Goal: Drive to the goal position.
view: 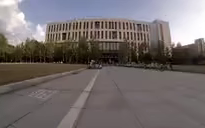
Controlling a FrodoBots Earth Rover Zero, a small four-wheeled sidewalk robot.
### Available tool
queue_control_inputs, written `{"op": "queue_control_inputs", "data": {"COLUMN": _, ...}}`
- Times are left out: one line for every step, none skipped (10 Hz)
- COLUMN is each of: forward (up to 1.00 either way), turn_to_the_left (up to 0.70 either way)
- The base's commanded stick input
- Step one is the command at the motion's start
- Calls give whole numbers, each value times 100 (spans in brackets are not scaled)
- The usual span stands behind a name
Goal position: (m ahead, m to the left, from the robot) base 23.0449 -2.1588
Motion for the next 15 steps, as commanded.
{"op": "queue_control_inputs", "data": {"forward": 70, "turn_to_the_left": -7}}
{"op": "queue_control_inputs", "data": {"forward": 70, "turn_to_the_left": -13}}
{"op": "queue_control_inputs", "data": {"forward": 70, "turn_to_the_left": -9}}
{"op": "queue_control_inputs", "data": {"forward": 70, "turn_to_the_left": -2}}
{"op": "queue_control_inputs", "data": {"forward": 70, "turn_to_the_left": 0}}
{"op": "queue_control_inputs", "data": {"forward": 70, "turn_to_the_left": 0}}
{"op": "queue_control_inputs", "data": {"forward": 70, "turn_to_the_left": 0}}
{"op": "queue_control_inputs", "data": {"forward": 70, "turn_to_the_left": 0}}
{"op": "queue_control_inputs", "data": {"forward": 70, "turn_to_the_left": 0}}
{"op": "queue_control_inputs", "data": {"forward": 70, "turn_to_the_left": 0}}
{"op": "queue_control_inputs", "data": {"forward": 70, "turn_to_the_left": 0}}
{"op": "queue_control_inputs", "data": {"forward": 70, "turn_to_the_left": 0}}
{"op": "queue_control_inputs", "data": {"forward": 70, "turn_to_the_left": 0}}
{"op": "queue_control_inputs", "data": {"forward": 70, "turn_to_the_left": 0}}
{"op": "queue_control_inputs", "data": {"forward": 70, "turn_to_the_left": 0}}
